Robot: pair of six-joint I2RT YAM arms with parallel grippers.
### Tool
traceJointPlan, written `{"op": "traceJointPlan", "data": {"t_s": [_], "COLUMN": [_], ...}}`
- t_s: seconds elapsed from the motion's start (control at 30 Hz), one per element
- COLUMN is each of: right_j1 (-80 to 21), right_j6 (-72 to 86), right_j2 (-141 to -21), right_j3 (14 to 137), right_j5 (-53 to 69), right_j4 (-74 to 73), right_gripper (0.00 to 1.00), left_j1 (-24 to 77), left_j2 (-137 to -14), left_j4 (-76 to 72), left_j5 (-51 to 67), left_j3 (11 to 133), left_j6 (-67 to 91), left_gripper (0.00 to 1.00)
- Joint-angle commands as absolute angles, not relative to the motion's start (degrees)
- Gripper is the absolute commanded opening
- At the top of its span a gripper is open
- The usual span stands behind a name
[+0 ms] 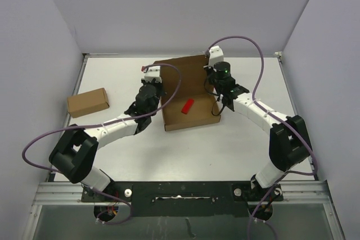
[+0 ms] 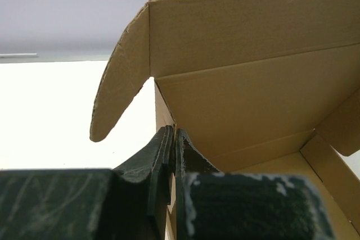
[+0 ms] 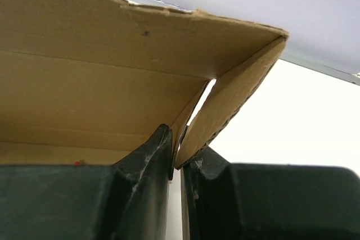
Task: Fold the paper box
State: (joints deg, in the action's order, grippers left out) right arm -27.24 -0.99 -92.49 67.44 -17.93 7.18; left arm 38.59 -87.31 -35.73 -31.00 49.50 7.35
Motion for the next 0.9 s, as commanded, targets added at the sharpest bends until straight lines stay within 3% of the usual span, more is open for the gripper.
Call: {"op": "traceJointPlan", "data": {"t_s": [0.0, 0.87], "right_j1": [-30.7, -32.9], "right_j6": [0.3, 9.0], "right_j2": [-91.6, -81.5], "right_j3": [68.6, 55.3], "right_j5": [-8.9, -8.9], "right_j4": [12.2, 9.8], "right_gripper": [0.11, 0.15], "left_j1": [39.9, 43.0], "left_j2": [-87.6, -81.8], "left_j4": [-38.5, -41.2], "left_j5": [-20.4, -17.9], "left_j3": [50.0, 42.1], "left_j6": [7.3, 7.0], "left_gripper": [0.00, 0.00]}}
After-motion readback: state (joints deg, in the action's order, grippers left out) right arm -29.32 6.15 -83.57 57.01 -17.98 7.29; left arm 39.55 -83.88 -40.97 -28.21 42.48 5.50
